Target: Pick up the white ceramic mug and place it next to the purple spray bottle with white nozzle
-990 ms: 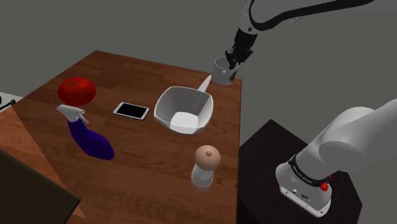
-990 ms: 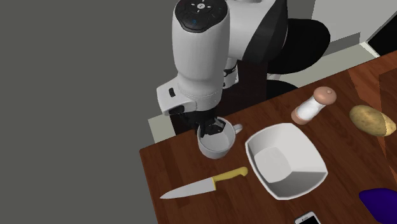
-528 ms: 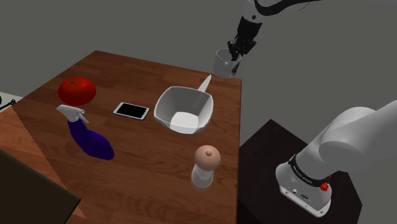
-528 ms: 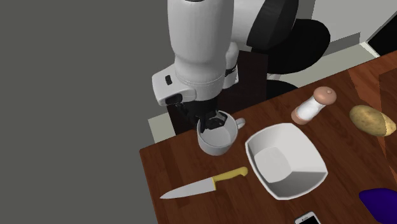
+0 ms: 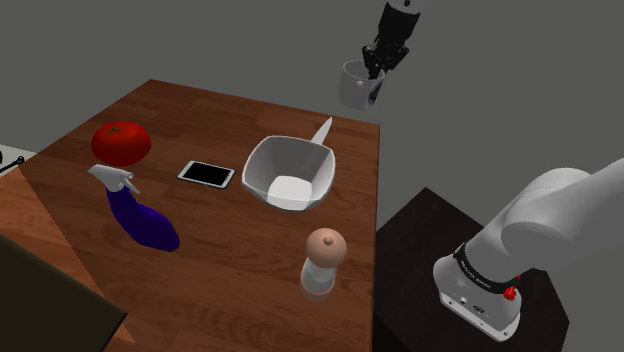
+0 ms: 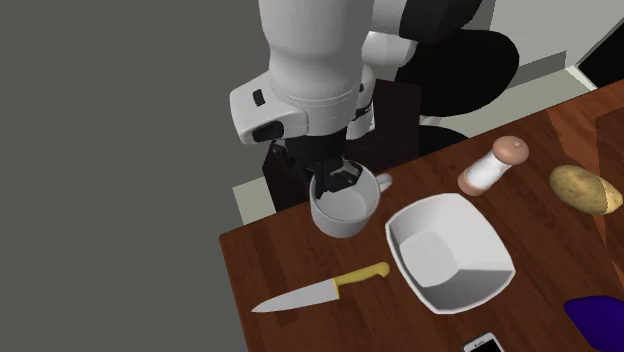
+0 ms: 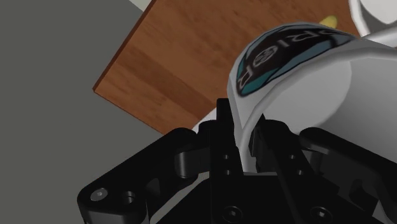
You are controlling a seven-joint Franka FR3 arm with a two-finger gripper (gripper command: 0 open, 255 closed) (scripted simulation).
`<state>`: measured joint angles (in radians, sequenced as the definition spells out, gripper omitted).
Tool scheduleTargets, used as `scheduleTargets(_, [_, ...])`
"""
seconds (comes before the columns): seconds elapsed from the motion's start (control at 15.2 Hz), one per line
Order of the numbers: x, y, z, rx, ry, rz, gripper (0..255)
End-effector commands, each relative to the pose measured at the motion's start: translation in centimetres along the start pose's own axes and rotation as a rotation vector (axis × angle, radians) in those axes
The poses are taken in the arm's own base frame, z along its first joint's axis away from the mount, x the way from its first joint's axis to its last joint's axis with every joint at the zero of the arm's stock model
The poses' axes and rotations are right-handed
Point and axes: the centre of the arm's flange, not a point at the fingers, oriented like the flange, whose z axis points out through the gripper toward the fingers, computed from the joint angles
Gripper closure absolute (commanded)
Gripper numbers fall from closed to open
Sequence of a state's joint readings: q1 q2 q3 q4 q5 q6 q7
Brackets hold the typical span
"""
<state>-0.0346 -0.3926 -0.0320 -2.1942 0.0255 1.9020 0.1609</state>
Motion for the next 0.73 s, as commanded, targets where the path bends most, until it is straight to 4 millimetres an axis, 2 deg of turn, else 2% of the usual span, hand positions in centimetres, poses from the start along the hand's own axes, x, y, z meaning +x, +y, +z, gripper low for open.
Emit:
scheduleTargets(0.0, [0.1,-0.1,-1.1,0.0,0.0,0.0,255])
scheduleTargets(0.66, [0.6,-0.4,-6.3,0.0,0.0,0.0,255])
